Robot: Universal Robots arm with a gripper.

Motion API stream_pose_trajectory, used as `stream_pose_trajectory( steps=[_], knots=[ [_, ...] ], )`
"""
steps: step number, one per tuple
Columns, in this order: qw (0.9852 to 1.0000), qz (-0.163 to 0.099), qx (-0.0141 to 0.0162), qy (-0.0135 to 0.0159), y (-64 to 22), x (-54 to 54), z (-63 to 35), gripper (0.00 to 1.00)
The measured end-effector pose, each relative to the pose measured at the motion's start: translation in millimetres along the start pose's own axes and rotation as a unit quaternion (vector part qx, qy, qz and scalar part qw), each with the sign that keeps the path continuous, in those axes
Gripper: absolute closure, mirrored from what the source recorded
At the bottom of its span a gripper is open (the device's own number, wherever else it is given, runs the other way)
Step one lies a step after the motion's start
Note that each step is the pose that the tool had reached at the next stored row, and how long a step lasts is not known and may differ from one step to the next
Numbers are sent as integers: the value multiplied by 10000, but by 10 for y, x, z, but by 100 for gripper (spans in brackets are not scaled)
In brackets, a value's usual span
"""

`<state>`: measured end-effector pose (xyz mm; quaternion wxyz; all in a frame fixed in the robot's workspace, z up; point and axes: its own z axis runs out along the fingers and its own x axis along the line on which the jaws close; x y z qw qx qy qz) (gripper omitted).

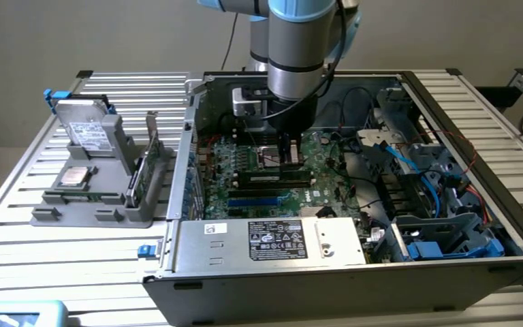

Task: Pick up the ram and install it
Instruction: 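Insert the ram into the slot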

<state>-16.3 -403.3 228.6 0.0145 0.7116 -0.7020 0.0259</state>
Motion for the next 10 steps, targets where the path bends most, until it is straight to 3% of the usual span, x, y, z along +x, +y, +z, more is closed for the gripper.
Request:
stream_pose_trajectory(
  steps=[10],
  knots=[
    [10000,2,3,0,3,-2,28,87]
  ],
)
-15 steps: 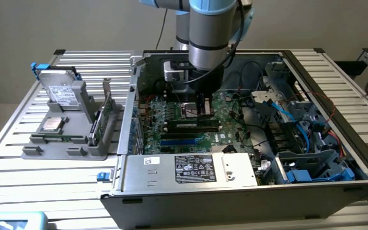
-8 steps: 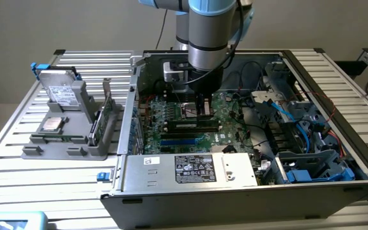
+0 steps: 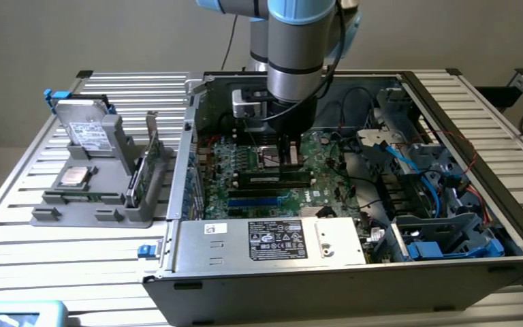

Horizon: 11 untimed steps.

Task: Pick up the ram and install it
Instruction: 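Insert the ram into the slot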

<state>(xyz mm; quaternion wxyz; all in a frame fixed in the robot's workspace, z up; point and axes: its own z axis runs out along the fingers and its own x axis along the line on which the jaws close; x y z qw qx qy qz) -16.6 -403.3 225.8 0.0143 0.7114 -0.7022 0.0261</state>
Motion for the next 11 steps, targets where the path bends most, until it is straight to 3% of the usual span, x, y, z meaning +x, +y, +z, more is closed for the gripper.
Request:
stream_pose_trajectory(
  steps=[11],
  knots=[
    [10000,0,6,0,4,-1,17,87]
  ],
)
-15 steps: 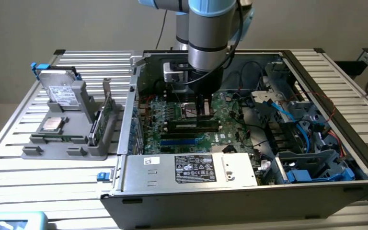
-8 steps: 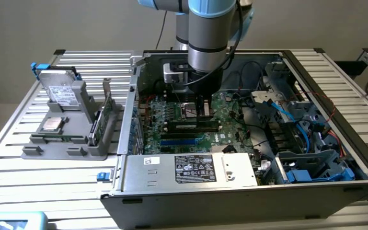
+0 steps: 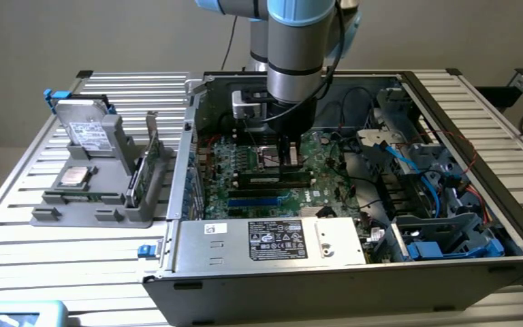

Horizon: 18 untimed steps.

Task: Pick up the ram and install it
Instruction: 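Insert the ram into the slot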

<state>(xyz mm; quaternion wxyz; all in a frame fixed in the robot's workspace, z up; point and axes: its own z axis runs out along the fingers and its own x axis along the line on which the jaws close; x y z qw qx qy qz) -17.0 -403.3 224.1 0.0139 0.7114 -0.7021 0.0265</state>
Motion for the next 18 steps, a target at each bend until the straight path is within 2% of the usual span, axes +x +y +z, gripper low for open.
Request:
stream_pose_trajectory(
  steps=[6,7,13,18],
  knots=[
    [10000,1,0,-1,0,0,-1,85],
    [10000,0,0,0,0,0,-8,79],
    [10000,0,0,1,-14,11,-165,79],
    [10000,-1,-21,-1,-93,40,-244,79]
  ],
)
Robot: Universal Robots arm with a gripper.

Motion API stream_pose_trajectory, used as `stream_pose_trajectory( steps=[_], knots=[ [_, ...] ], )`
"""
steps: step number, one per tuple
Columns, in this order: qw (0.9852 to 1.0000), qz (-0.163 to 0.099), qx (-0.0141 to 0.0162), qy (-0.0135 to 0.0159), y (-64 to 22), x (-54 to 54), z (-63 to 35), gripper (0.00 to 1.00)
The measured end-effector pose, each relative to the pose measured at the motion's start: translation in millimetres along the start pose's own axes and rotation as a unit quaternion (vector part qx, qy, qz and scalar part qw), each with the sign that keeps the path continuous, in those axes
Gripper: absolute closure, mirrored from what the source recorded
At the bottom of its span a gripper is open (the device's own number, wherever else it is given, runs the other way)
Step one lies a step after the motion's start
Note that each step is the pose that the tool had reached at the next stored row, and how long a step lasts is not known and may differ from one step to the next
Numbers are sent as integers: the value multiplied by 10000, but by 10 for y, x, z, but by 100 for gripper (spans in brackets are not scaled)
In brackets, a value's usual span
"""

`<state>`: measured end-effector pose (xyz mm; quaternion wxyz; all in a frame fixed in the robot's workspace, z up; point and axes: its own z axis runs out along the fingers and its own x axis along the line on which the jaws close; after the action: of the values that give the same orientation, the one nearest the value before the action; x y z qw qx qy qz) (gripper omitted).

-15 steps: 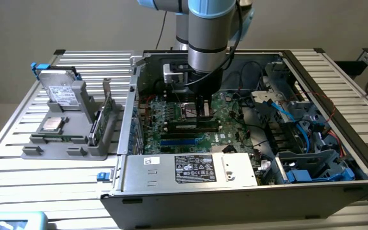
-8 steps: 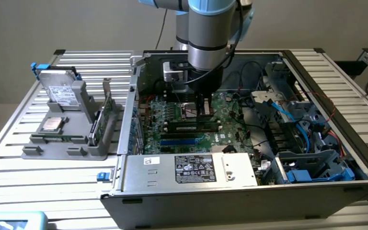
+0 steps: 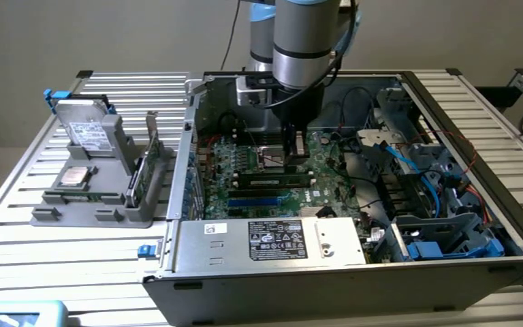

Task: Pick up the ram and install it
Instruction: 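Insert the ram into the slot, then press down the ram until it locks into place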

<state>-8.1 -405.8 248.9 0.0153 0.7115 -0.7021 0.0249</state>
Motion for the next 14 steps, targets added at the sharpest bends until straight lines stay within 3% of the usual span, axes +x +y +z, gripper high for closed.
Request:
stream_pose_trajectory(
  steps=[5,14],
  knots=[
    [10000,-3,-44,-4,-90,38,-14,79],
    [10000,-2,-45,-5,-91,38,-14,79]
  ],
)
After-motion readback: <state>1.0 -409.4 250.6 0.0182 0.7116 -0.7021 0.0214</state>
